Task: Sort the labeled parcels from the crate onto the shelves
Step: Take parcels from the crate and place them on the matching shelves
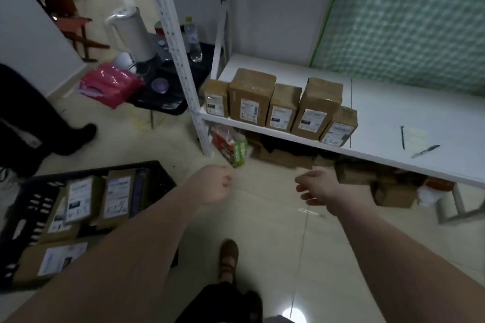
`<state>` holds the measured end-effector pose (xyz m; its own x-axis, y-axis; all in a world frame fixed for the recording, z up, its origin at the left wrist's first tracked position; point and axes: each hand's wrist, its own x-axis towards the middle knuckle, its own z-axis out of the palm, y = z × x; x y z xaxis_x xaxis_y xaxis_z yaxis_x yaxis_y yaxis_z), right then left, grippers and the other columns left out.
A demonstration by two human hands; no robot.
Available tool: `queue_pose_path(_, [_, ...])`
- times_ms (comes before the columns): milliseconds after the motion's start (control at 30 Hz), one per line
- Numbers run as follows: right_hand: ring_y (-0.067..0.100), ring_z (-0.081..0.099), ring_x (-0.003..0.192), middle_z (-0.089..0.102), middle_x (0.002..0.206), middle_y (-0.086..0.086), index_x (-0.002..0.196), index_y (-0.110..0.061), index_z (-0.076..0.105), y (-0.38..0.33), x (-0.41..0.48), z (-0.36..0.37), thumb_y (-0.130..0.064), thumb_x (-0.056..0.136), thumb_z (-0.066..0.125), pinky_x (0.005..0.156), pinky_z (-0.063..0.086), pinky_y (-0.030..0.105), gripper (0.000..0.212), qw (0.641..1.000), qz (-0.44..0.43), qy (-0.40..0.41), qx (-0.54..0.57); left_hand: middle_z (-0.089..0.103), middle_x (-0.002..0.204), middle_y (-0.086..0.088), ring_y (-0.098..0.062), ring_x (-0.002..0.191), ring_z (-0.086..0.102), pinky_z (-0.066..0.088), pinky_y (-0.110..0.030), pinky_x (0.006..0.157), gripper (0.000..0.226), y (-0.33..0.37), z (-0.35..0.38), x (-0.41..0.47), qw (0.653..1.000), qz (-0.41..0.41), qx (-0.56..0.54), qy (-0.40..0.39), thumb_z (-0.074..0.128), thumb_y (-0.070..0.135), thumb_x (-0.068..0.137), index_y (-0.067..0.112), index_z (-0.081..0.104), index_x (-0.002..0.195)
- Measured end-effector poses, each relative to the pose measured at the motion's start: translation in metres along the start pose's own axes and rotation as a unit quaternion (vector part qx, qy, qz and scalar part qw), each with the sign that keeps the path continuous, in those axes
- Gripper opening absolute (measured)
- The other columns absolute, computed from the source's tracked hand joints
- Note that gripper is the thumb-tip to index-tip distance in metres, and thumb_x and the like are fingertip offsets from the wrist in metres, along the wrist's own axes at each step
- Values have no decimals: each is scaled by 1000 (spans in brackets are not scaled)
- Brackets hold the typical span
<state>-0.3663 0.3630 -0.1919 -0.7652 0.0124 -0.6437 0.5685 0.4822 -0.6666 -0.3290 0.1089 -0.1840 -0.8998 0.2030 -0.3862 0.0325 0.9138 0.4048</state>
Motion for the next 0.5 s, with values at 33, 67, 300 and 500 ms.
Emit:
queue_pose_path(33, [18,56,64,63,84,7,100,-8,63,6,-3,6,-17,94,59,59,46,26,12,1000,6,-3,-4,63,124,-11,-20,115,55,23,-5,78,34,-5,3,-11,1000,-15,-9,-3,52,13,95,3,59,126])
queue_pose_path(67, [18,56,64,63,86,8,98,-8,63,10,-5,13,-17,94,59,59,46,26,11,1000,9,-6,-8,63,123,-12,-18,113,55,25,-4,81,34,-10,4,-21,999,-26,-22,-4,53,15,94,2,60,125])
queue_pose_path(300, [18,55,63,62,83,6,96,-9,62,10,-19,76,-18,94,59,58,44,26,10,998,-1,-59,-31,58,129,-10,-21,118,53,32,-12,84,35,-56,11,-80,990,-96,-105,20,50,12,97,6,55,131])
queue_pose_path(500, [19,54,62,62,83,7,101,-6,62,9,-30,143,-17,94,59,58,45,27,13,995,22,-76,-59,61,125,-3,-17,113,56,42,-21,90,35,-125,22,-148,976,-165,-133,58,53,21,96,16,58,130])
